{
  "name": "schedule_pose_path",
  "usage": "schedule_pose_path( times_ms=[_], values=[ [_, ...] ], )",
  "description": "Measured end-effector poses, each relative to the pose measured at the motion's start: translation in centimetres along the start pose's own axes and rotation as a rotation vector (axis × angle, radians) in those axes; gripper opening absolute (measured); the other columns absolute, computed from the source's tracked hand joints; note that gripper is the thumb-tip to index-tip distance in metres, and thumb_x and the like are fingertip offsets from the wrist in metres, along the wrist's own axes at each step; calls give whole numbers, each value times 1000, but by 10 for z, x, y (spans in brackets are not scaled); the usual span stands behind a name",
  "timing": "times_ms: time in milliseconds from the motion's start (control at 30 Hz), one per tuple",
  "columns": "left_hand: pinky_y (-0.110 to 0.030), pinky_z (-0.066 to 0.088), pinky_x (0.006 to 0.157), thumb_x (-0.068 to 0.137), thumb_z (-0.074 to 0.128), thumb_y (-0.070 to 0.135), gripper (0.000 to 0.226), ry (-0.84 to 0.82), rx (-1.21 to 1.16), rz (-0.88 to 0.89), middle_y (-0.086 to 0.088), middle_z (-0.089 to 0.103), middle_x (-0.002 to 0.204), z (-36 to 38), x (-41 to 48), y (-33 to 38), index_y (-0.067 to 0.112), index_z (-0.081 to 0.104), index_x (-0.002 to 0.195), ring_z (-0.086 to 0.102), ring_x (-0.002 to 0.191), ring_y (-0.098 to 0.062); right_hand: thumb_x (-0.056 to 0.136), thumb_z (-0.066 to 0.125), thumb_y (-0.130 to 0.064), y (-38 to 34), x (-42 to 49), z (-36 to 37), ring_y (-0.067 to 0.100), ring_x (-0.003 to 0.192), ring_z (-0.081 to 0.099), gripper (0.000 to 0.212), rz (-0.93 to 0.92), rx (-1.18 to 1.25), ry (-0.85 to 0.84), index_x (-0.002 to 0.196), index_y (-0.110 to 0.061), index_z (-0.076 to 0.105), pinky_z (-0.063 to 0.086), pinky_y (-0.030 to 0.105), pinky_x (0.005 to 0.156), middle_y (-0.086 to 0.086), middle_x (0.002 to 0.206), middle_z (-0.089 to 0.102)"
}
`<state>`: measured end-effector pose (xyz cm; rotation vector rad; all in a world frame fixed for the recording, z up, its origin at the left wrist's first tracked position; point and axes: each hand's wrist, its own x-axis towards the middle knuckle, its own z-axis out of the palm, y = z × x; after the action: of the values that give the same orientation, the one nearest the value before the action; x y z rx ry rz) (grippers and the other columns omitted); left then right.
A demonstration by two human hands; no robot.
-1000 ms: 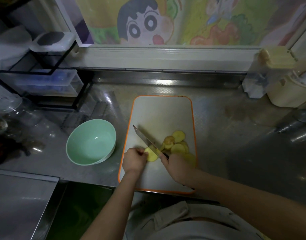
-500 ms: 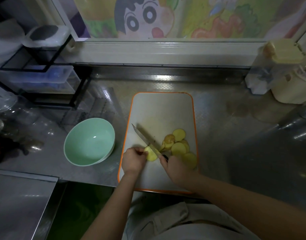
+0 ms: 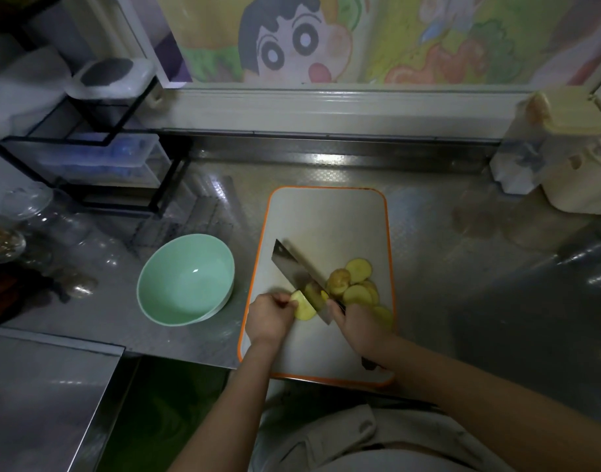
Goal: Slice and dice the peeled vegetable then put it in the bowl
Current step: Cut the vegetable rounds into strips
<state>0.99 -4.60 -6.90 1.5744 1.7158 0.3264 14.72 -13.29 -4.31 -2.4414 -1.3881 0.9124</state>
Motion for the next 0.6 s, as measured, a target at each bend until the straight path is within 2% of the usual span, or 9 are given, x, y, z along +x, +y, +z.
schedule_pose_path(
  times_ms=[33,100,133,200,300,367,433,500,600],
  values=[
    [-27,50,78,77,70,27,12,5,9,7,-3,73,92,0,-1,0,21,74,86,66,93,-22,99,31,-49,-1,-2,-2,5,52,39,45,7,-25,31,64,-21,38,18,14,43,-5,62,44],
    [-26,47,77,79,68,28,14,15,38,21,-4,72,94,1,-3,1,21,73,90,65,96,-24,100,29,-45,-2,-5,-3,2,53,32,43,-23,87,-61,63,-25,32,20,13,46,-7,62,37],
    [-25,45,75,80,68,28,15,22,55,23,-5,72,96,1,-4,2,21,73,92,64,97,-25,100,28,-45,-2,-7,-4,2,54,33,43,-32,151,-122,64,-23,36,23,13,49,-6,63,38],
    [-24,44,74,81,67,29,15,30,69,22,-4,72,98,2,-6,3,22,72,94,63,99,-25,99,27,-47,-3,-10,-5,4,57,36,44,-45,194,-141,76,-16,48,29,14,53,-5,64,41],
    [-25,44,75,82,66,30,14,28,72,36,-4,71,98,1,-7,3,23,71,93,63,99,-25,100,28,-44,-6,-9,-4,5,55,36,49,-50,182,-120,92,-7,59,28,16,53,-4,62,41],
    [-25,44,74,82,65,30,14,30,80,43,-4,71,98,1,-8,3,23,71,93,62,99,-25,101,32,-40,-10,-9,-3,8,49,35,50,-56,133,-70,76,-5,57,22,20,44,-3,57,38],
    [-26,46,75,82,65,30,13,24,80,53,-3,71,97,1,-9,2,24,70,92,63,98,-25,100,35,-41,-11,-8,-1,15,49,43,50,-60,120,6,58,-15,43,24,23,41,-2,54,39],
    [-28,47,76,82,66,30,12,20,77,57,-4,71,97,0,-9,2,24,70,91,63,98,-26,100,35,-43,-11,-9,-1,21,58,51,51,-65,137,9,55,-18,39,26,26,44,-2,53,41],
    [-28,46,76,82,66,29,13,25,68,58,-5,71,97,-1,-10,3,23,70,92,62,98,-27,101,30,-42,-16,-15,-11,18,55,46,55,-77,184,-4,57,-13,44,25,26,44,-1,54,41]
  ],
)
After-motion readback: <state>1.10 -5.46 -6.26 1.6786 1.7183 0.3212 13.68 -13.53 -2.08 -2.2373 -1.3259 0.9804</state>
